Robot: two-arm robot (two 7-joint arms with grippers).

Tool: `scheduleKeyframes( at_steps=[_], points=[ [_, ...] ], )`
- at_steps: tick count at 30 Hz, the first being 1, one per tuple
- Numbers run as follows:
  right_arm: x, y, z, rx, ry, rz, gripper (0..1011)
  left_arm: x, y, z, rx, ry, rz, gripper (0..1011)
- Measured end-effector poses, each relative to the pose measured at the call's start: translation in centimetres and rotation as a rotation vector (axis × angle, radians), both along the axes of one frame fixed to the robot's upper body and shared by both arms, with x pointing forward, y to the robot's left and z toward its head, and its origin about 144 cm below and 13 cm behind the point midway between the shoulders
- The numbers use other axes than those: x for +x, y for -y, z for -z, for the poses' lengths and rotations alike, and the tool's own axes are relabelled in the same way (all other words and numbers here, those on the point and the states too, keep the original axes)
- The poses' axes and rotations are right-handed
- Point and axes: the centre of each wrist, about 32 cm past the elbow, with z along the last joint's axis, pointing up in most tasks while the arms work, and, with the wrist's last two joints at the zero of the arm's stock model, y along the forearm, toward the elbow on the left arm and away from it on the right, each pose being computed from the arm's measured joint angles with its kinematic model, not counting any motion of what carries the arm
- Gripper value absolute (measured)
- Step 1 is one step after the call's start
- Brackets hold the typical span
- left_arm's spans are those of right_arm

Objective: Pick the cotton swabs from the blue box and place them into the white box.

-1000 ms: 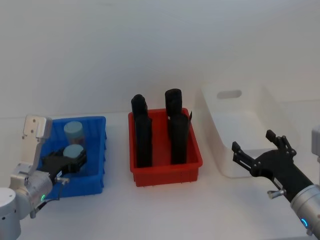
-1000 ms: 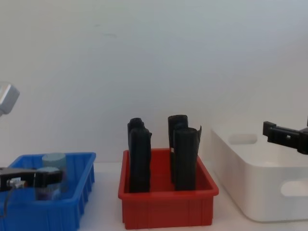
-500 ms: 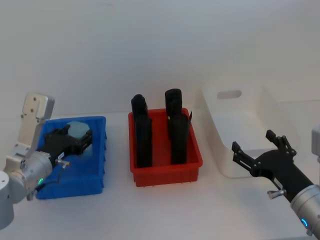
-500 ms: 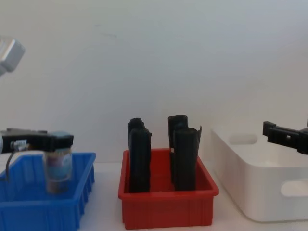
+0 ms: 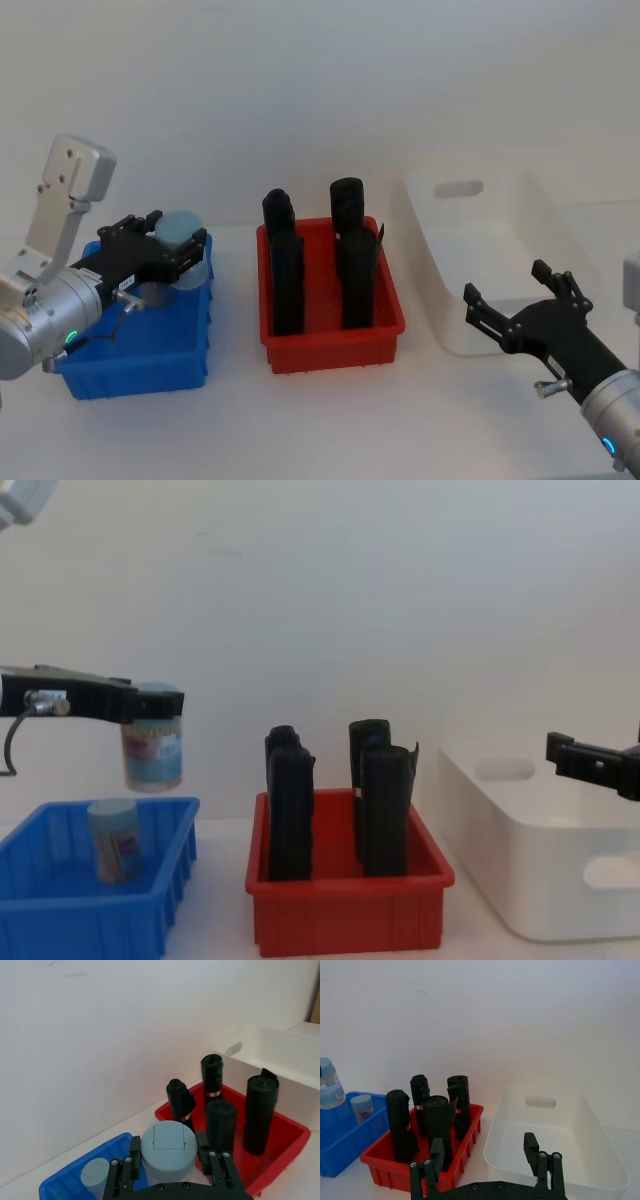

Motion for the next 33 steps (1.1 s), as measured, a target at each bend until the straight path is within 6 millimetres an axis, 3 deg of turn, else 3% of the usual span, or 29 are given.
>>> scheduleKeyframes(
  at_steps=[14,33],
  points=[
    [0.0,0.0,0.0,0.000,0.000,0.000,1002,-0.8,0.1,-3.0,0.000,-0.012,0.208,669],
    [0.0,-0.1,-0.1,-0.003,0.001,-0.019,1002,-0.7,0.5,-5.1,-0.022,-0.034,0.409,669]
  ],
)
